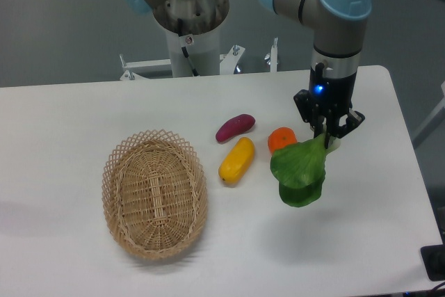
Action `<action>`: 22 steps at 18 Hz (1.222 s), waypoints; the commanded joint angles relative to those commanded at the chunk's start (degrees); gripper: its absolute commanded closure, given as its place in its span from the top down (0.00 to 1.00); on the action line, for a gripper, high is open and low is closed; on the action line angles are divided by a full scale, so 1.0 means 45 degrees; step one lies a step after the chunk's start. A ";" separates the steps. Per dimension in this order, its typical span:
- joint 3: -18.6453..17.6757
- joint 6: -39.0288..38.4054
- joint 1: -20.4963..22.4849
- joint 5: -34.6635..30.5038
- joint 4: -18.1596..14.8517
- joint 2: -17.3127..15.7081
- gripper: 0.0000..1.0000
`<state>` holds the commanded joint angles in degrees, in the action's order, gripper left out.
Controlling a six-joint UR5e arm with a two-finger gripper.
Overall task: Place the green vegetable on the table
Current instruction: 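Lower the held green bok choy toward the table beside the orange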
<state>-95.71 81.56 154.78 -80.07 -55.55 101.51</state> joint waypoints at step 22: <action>-0.0195 0.0566 0.0117 -0.0117 0.1618 0.1560 0.23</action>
<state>-96.59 84.11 155.30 -80.60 -48.27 108.53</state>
